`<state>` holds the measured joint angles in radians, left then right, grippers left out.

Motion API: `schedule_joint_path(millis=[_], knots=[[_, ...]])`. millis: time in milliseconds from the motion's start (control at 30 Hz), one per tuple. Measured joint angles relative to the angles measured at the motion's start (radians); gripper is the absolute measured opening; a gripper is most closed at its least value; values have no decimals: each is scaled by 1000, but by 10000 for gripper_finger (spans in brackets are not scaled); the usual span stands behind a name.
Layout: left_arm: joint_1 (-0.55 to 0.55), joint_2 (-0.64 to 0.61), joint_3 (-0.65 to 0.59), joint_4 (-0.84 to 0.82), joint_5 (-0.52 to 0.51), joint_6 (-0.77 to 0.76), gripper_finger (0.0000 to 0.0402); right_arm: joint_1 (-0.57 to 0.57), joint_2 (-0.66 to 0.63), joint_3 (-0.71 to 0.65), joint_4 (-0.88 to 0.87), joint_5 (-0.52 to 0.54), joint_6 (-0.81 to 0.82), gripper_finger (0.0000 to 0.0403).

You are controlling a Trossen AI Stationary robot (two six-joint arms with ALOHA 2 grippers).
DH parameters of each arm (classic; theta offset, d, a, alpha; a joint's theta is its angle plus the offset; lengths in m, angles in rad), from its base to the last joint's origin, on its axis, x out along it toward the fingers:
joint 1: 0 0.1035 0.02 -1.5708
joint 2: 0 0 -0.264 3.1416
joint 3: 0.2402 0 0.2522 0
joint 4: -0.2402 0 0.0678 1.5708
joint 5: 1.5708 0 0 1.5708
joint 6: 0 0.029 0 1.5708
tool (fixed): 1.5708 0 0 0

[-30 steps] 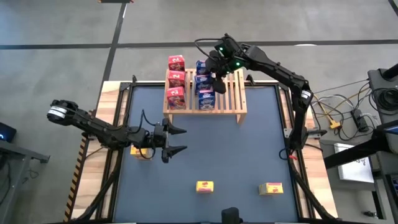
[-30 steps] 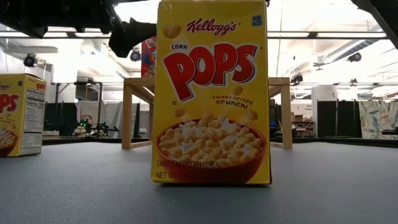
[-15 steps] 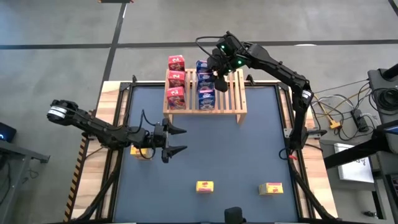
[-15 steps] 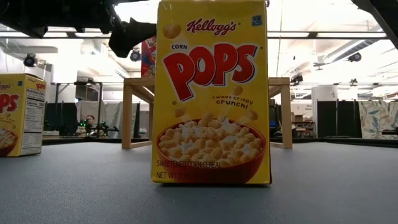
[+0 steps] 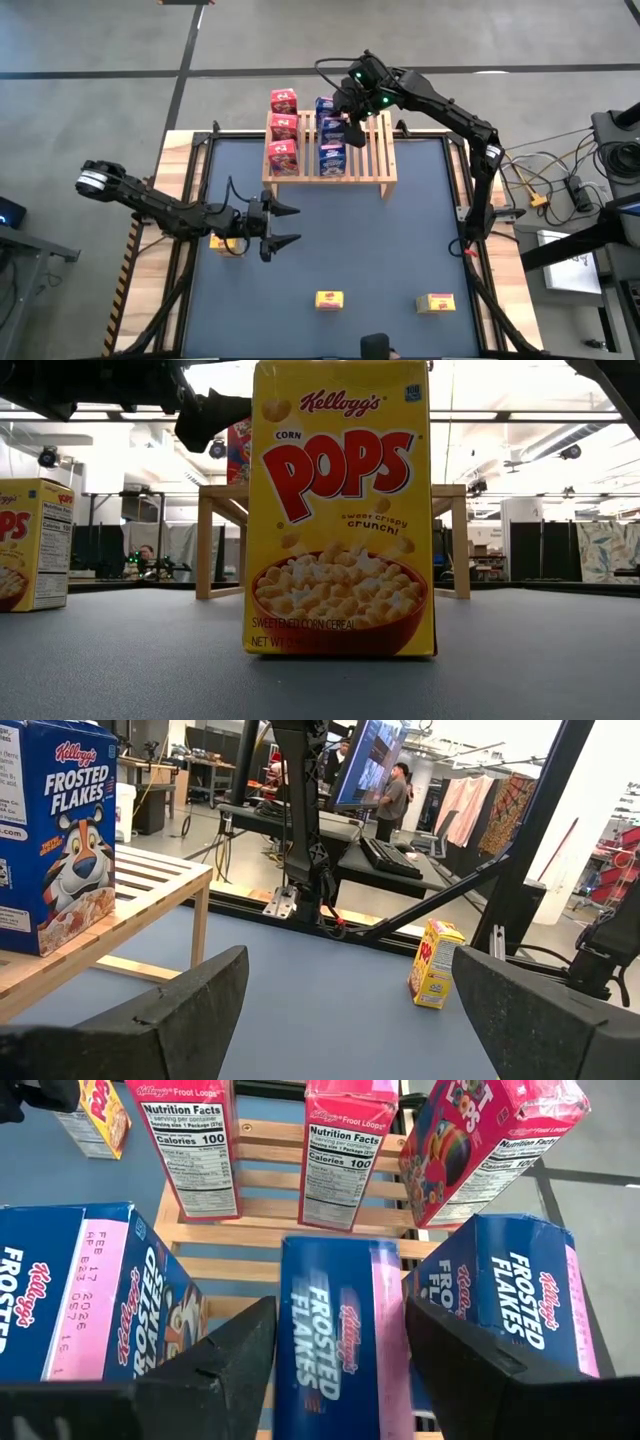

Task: Stack cereal on shelf
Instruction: Adjust the middle blue cereal box on the shelf, then put the top yellow cereal box on the shelf

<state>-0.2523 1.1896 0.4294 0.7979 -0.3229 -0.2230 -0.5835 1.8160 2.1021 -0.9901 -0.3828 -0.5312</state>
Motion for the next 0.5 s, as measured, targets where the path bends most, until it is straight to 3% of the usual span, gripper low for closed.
schedule_joint_path(millis=[267,500], knots=[[0,0,0,0,0,0,334,0,-1,13,-1,-1,18,258],[0,0,0,0,0,0,334,0,-31,71,-13,0,41,271]])
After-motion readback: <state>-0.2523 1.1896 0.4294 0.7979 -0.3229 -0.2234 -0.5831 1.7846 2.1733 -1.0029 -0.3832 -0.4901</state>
